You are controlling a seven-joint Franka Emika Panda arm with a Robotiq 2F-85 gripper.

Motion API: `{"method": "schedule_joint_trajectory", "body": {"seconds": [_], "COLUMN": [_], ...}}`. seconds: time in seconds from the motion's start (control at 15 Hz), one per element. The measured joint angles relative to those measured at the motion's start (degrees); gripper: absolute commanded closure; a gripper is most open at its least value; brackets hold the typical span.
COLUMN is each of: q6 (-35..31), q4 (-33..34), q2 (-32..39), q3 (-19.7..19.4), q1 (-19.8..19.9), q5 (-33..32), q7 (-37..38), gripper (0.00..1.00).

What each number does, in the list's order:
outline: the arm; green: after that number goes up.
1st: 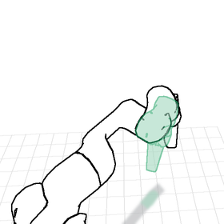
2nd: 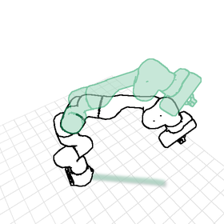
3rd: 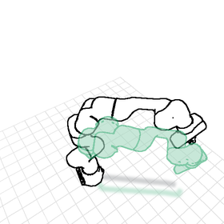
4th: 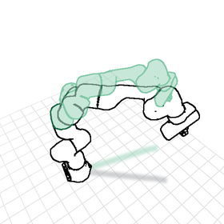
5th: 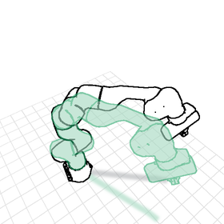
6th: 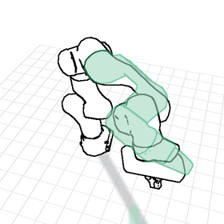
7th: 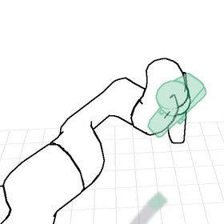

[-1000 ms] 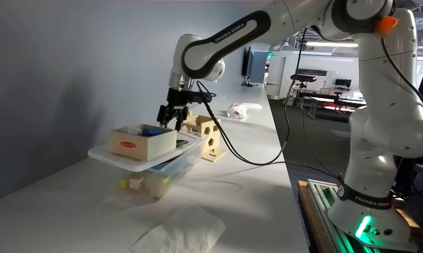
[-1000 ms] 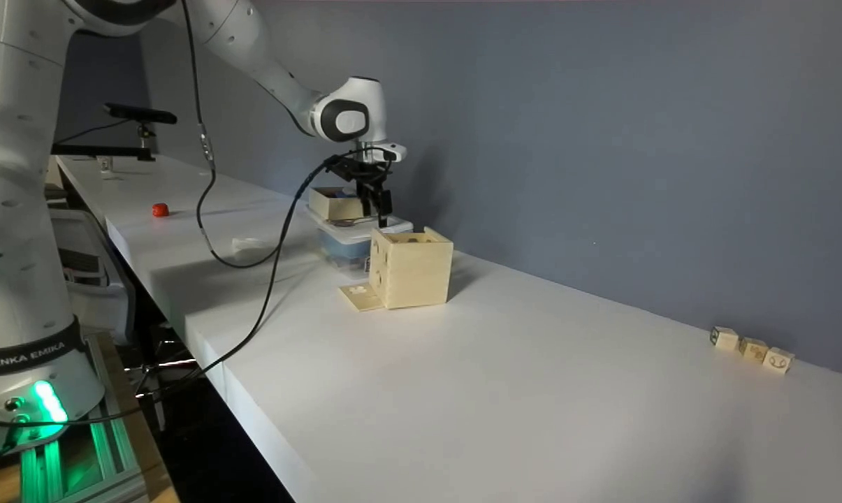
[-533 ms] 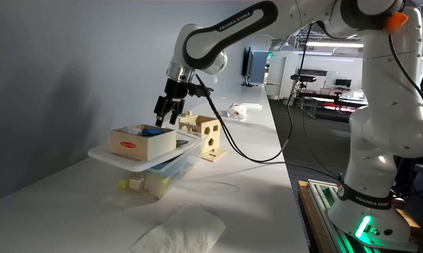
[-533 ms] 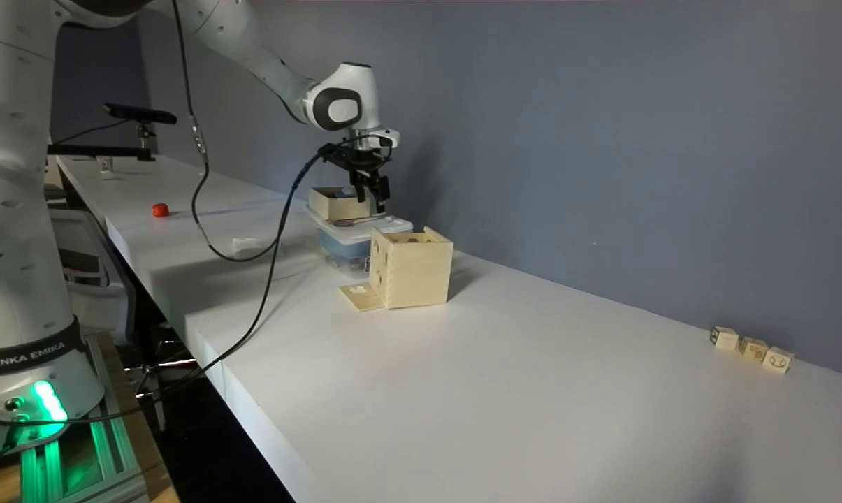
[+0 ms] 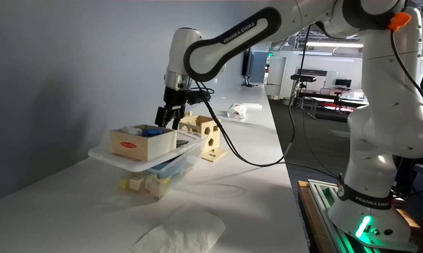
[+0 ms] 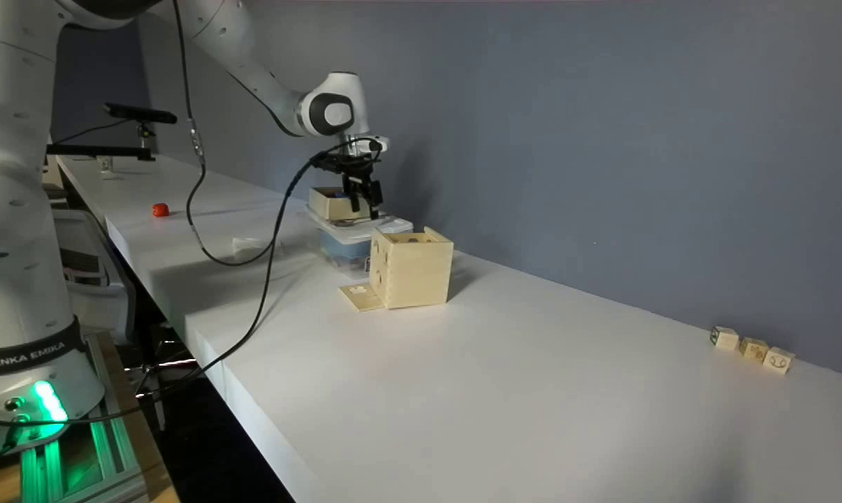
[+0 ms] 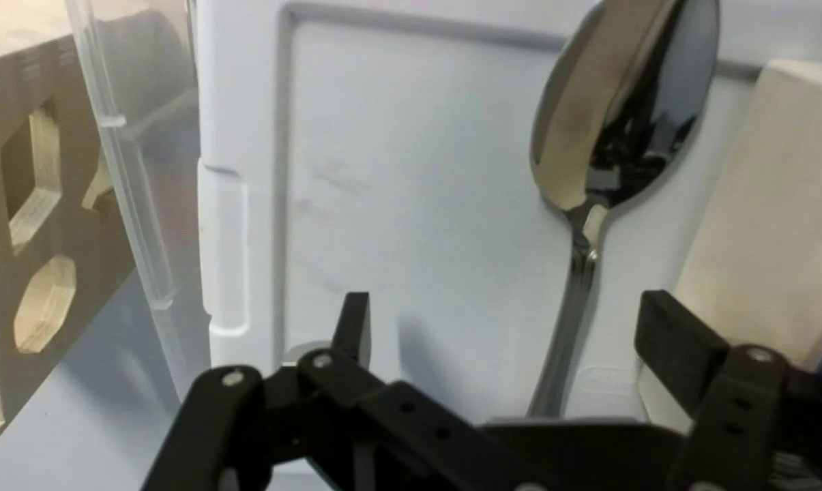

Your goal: Move the wooden cube to the left, put the paper towel on the table and put the spoon in the cube

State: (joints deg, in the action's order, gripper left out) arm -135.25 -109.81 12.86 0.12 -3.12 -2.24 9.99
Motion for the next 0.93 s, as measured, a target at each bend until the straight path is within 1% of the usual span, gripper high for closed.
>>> {"method": "schedule_joint_trajectory", "body": {"seconds": [0.13,0.47,0.67,0.93], "q6": [-0.01,-0.09,-0.63,-3.63], "q4": [-0.27,-0.33,-0.32,-0.5], "q2": [0.28,0.79,1.55,1.84], "q3": [-0.2,-1.27,-1.5,-1.5], "q1": [-0.17,-0.17,-0.14,-0.11], "q5": [-1.57,-3.15,-3.16,-3.03], "q7": [2.35,6.57,6.94,6.92], "gripper": [0.0,0.0,0.0,0.0]}}
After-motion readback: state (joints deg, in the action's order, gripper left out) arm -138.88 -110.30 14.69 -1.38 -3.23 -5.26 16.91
